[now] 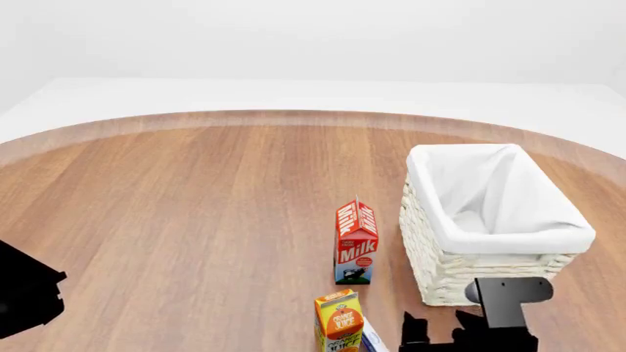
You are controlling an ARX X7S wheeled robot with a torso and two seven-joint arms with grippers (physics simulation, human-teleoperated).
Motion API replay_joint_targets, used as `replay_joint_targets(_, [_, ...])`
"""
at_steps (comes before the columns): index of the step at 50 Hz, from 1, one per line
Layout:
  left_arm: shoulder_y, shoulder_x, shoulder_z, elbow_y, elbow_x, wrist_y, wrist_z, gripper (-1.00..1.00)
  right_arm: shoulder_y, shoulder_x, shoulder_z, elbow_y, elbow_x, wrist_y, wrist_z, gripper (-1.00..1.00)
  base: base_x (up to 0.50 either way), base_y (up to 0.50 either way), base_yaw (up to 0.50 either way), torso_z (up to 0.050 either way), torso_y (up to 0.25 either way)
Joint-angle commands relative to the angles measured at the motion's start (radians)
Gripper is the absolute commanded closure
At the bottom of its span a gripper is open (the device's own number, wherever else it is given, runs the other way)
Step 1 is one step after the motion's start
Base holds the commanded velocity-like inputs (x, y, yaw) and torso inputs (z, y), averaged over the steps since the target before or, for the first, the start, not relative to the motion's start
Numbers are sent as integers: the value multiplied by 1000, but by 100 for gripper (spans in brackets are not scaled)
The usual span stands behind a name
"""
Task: Pick up the cream cheese box and the butter, and put them in the basket.
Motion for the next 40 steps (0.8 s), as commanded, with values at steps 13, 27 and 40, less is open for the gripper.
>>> replay_joint_targets(13, [5,13,-14,-8,16,17,23,-100,-34,-46,-106,69,-171,-32,-98,-100,0,0,0,0,0])
replay_joint_targets(27, [3,10,-8,-17,16,21,19,-100,-12,-53,-178,92,-236,-33,-123,-100,0,0,0,0,0])
replay_joint_targets(40, [3,4,-7,-16,12,19,13,-100,44,-54,-260,118,-305,-20,-153,-100,0,0,0,0,0])
